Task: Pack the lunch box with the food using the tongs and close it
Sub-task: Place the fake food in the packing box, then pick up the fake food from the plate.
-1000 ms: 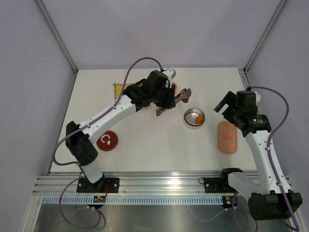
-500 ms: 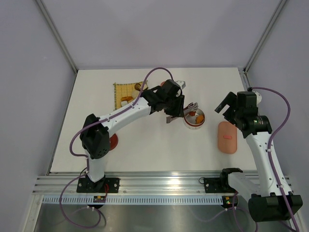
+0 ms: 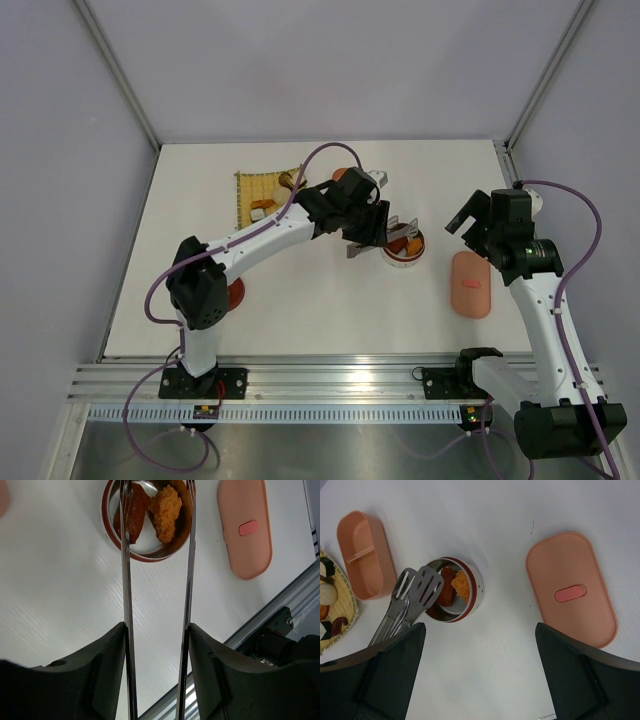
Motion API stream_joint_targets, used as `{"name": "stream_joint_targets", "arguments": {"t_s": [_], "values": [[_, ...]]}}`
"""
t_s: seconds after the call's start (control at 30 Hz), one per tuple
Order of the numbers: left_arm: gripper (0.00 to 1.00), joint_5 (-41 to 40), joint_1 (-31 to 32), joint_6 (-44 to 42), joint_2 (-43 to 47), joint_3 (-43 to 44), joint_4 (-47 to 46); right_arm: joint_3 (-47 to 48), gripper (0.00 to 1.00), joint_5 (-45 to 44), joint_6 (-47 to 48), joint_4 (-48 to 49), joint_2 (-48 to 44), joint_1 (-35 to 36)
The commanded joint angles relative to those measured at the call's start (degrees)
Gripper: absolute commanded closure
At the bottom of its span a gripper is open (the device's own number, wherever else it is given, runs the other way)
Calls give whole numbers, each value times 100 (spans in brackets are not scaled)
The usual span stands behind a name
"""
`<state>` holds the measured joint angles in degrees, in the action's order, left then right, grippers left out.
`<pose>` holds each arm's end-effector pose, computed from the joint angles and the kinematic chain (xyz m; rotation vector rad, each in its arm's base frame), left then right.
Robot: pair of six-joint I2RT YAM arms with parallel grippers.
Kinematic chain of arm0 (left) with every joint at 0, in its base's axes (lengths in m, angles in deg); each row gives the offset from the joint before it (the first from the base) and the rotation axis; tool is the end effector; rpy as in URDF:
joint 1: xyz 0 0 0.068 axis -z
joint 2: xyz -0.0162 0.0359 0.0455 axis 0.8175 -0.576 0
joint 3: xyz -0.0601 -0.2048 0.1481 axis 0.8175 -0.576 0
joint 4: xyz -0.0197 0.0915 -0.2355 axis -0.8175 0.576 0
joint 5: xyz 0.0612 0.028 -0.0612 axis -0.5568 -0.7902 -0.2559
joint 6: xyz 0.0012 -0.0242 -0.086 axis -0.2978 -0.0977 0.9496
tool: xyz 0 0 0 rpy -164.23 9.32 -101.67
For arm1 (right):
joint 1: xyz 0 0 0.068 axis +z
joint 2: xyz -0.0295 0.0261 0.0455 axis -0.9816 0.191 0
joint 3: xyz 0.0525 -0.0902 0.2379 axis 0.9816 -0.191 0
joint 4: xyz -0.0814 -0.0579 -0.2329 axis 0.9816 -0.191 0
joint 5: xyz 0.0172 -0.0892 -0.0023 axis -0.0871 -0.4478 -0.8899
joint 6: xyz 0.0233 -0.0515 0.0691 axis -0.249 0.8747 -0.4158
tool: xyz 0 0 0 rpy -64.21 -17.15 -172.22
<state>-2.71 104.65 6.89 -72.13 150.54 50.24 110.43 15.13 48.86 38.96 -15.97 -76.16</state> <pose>0.2797 -0.3486 0.2543 0.4965 2.4961 -0.7834 0.2236 -0.0015 0.2990 0.6975 2.1846 0.1509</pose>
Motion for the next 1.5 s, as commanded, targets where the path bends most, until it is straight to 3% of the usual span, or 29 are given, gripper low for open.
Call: {"name": "stream_joint_targets", "arguments": {"t_s": [0.0,0.3,0.5,1.0,1.47], "values": [[46,151,36,-35,141,46,-189,51,1,-111,38,-61,-66,-28],[58,-288,106,-325,633,292,4,68,0,-94,3,-87,-145,-28],[59,-1176,1,-694,853,723,610,68,1,-59,-6,-70,-154,-28],[59,-1949,-1659,-827,871,573,1428,77,1,240,117,185,127,-28],[53,-2214,-2231,-853,-34,1110,1543,16,1,424,179,378,312,-28]]}}
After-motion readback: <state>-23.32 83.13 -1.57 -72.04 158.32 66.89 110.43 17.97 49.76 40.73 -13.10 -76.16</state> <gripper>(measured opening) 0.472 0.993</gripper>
